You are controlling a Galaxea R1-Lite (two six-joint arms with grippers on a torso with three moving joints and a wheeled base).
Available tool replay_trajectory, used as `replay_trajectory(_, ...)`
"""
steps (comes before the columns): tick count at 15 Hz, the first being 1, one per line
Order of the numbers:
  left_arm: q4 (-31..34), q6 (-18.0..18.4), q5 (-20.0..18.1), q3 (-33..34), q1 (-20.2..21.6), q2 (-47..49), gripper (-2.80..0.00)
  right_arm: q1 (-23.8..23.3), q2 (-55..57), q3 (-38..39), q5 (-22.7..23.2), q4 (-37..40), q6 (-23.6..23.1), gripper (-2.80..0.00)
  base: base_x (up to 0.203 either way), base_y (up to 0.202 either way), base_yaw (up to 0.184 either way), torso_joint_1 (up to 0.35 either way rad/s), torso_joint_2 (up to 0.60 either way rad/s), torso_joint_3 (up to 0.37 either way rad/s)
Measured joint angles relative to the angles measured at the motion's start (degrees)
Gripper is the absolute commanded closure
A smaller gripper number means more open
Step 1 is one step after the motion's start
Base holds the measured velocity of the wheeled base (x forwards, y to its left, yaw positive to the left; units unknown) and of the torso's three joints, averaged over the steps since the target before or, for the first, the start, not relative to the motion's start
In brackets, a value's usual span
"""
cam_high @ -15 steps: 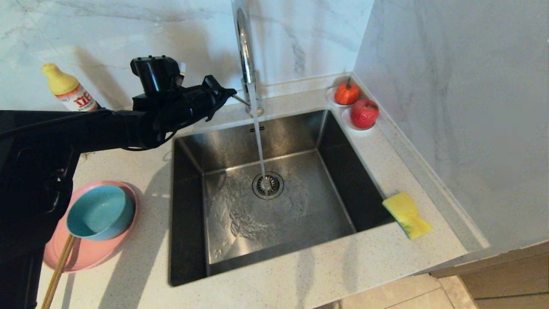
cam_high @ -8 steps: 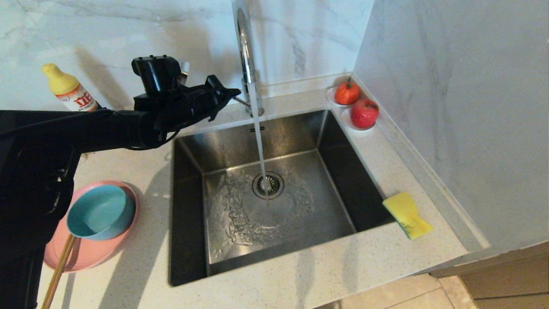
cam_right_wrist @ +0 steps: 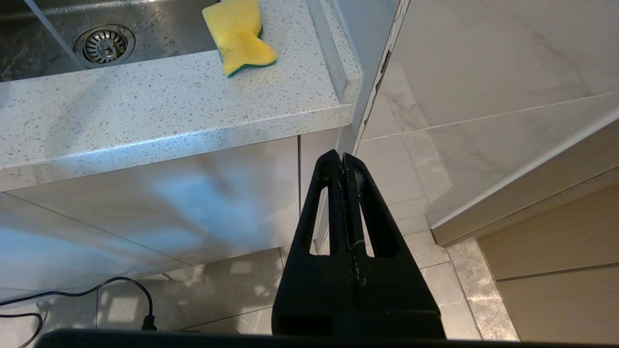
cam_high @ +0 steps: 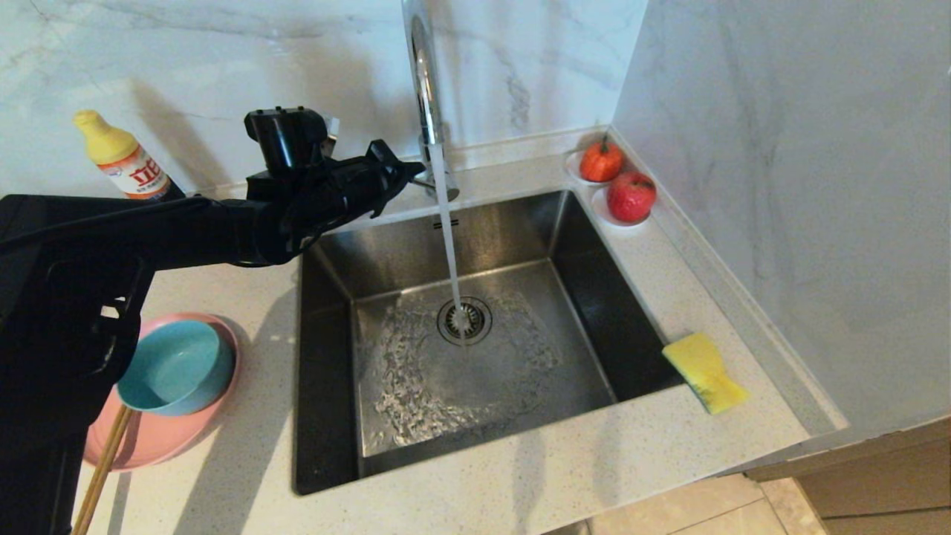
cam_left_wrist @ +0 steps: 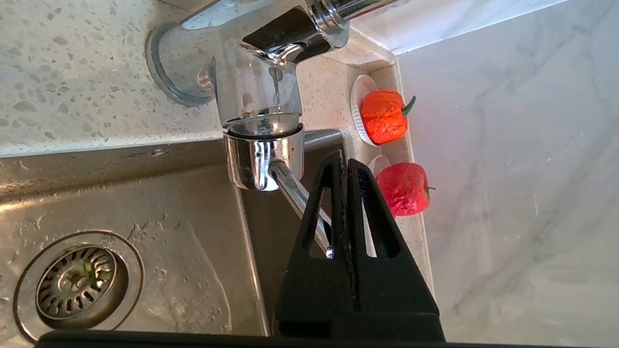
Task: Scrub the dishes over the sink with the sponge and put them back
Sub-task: Turn on the faucet, then rinse the chopsticks
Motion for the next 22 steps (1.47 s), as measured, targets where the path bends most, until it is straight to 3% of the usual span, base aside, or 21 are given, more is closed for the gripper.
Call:
replay_trajectory(5, 1.00, -0.06, 0.37, -1.12, 0.59, -1.08, 0.00, 0.01, 0.00, 0.00, -0.02, 0.00, 0.02, 0.00, 0.000, 0.000, 0.000, 0.000, 0.00, 0.000)
replay_trajectory(12, 4.85, 0.93, 1.02, -1.22, 5.73, -7.65, 0.00, 0.01, 0.00, 0.00, -0.02, 0.00, 0.00, 0.00, 0.000, 0.000, 0.000, 0.000, 0.00, 0.000)
replay_trajectory(19, 26.50, 17.12, 14.54, 0.28, 4.79, -25.08, 0.00, 0.01, 0.00, 0.00, 0.00, 0.02, 0.00, 0.00, 0.000, 0.000, 0.000, 0.000, 0.00, 0.000)
replay_trajectory(22, 31.91, 25.98, 21.50, 6.87, 3.97, -36.28, 0.00, 0.01, 0.00, 0.00, 0.00, 0.02, 0.00, 0.00, 0.000, 0.000, 0.000, 0.000, 0.00, 0.000)
